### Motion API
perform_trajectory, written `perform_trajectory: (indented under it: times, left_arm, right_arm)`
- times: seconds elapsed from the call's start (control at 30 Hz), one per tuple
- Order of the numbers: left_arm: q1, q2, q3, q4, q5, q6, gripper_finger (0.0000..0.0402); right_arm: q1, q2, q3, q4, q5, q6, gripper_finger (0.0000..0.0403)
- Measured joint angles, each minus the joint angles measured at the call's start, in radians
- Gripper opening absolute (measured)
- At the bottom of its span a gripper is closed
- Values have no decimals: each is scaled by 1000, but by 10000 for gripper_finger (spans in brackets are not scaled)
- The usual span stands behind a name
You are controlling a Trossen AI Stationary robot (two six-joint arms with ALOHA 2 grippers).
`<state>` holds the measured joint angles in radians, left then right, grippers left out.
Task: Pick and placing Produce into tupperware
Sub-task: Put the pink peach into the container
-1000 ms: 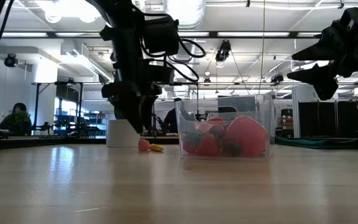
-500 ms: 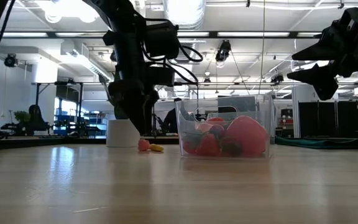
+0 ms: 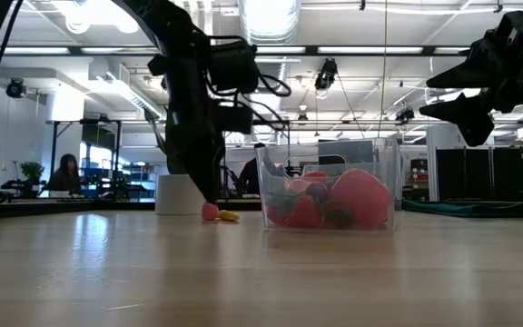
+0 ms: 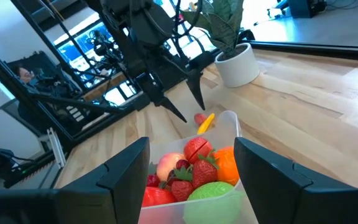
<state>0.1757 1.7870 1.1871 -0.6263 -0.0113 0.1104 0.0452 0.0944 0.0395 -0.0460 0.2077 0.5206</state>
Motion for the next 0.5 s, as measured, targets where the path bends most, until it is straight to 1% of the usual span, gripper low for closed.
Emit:
perform_trajectory:
  times: [0.17, 0.27, 0.5]
  left_arm:
    - [0, 0, -39, -5, -4, 0, 203]
    - [0, 0, -39, -2, -23, -1, 203]
    - [0, 27, -35, 40, -19, -2, 203]
  right_arm:
    - [0, 0, 0, 0, 0, 0, 226]
    - [0, 0, 0, 0, 0, 0, 226]
    - [0, 0, 0, 0, 0, 0, 226]
